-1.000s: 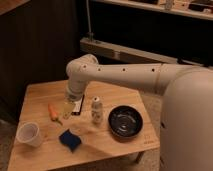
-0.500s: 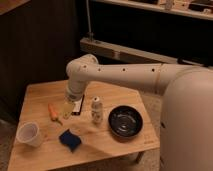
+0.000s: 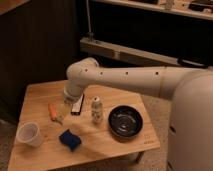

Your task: Place the ceramic cup in the ceramic bowl

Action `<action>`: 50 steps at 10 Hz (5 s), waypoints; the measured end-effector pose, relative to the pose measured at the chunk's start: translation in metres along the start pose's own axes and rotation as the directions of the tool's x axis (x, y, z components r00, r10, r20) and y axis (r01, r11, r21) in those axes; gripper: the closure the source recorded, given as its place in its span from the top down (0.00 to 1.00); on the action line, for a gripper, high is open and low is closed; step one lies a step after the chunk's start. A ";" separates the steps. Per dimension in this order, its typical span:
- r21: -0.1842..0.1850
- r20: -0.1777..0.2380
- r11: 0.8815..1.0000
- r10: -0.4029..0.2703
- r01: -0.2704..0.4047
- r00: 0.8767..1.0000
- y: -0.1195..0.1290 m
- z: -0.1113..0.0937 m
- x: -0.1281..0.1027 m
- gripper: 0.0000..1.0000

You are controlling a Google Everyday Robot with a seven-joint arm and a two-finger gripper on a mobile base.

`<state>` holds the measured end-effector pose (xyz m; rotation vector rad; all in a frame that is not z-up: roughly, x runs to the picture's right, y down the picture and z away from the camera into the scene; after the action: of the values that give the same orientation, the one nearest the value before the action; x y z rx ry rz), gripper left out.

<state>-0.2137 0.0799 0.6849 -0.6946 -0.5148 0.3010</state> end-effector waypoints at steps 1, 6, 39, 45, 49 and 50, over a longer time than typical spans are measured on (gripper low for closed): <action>-0.003 0.049 1.000 -0.018 0.018 0.999 0.009 0.001 -0.009 0.80; -0.036 0.111 0.989 -0.136 0.140 0.985 0.039 0.037 -0.079 0.80; -0.012 0.047 0.899 -0.437 0.438 0.898 0.060 0.164 -0.111 0.08; -0.028 0.010 0.841 -0.540 0.540 0.842 0.078 0.149 -0.118 0.00; -0.056 -0.012 0.845 -0.533 0.531 0.846 0.080 0.150 -0.115 0.00; -0.064 -0.017 0.848 -0.528 0.526 0.849 0.080 0.150 -0.114 0.00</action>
<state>-0.3977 0.1695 0.6890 -0.5845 -0.6621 -0.2469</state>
